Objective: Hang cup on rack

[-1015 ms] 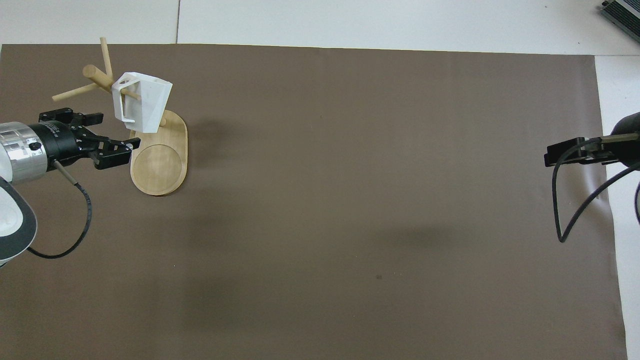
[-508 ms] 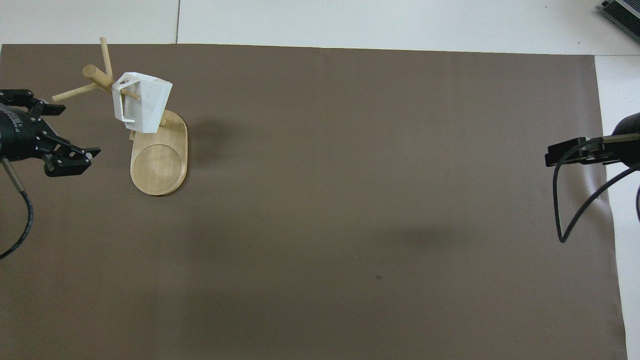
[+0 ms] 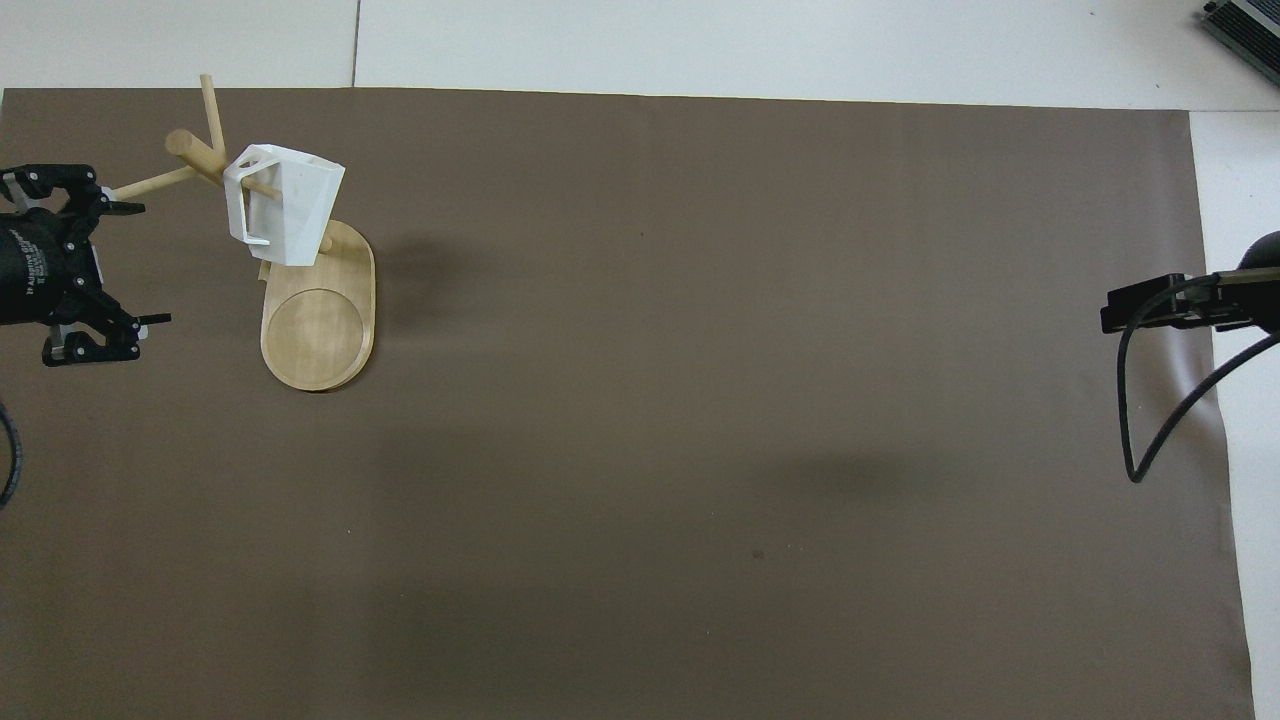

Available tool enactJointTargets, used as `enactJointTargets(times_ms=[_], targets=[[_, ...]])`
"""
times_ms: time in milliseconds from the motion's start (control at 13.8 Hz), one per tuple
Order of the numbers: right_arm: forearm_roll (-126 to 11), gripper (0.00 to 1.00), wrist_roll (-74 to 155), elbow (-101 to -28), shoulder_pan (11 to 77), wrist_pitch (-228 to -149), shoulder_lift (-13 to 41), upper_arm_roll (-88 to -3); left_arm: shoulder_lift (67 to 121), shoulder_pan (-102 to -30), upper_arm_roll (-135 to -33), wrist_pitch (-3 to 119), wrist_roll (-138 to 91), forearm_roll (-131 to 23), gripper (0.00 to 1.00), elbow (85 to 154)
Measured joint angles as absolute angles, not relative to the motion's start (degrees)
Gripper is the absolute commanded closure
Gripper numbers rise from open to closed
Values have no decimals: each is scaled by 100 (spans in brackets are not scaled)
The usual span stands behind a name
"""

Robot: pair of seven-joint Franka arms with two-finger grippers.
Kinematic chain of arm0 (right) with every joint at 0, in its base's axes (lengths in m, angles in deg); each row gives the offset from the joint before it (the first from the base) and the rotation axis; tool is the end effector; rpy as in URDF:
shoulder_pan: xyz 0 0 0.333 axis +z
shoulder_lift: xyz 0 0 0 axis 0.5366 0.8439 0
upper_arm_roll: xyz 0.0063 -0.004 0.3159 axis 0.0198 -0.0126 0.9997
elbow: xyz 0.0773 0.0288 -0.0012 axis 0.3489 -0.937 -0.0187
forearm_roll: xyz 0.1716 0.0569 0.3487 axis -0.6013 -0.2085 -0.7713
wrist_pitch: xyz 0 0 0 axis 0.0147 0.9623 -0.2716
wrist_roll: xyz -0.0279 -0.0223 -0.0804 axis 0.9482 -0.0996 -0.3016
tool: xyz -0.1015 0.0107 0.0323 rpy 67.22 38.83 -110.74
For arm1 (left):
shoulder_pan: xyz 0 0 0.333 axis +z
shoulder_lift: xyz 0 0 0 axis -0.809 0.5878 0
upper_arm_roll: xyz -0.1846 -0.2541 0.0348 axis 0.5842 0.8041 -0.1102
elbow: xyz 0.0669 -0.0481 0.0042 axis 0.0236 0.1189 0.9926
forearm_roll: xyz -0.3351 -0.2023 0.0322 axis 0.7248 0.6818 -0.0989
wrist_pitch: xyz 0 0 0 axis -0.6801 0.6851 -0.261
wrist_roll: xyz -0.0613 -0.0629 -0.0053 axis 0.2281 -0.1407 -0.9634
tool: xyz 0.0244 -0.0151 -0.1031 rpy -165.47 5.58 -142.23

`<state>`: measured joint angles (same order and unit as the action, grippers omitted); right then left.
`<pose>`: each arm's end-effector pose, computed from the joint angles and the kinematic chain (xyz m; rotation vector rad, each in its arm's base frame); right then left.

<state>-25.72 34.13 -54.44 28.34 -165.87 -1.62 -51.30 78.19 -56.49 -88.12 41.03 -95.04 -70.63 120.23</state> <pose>0.5587 -0.0268 0.6078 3.1188 -0.0178 0.0388 0.5603 -0.0203 0.5672 2.0235 1.9747 0.1792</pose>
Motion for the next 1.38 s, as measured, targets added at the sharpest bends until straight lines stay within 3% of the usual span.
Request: enactJointTargets(times_ms=[508,870,1378], targets=[[-2572,0,3134,-5453,2834,-16587,-163,-5130,7821,-5639,-8832,3633,-6077,-7140,0,11925],[-2572,0,3134,-5455,2834,-16584,-163,-5129,7827,-5532,-8844,2315,-3441,-7350,0,11226],[-2572,0,3154,-5486,2837,-16580,-166,-5120,7979,-5620,-8686,1175,-1473,-8148,0,10487]])
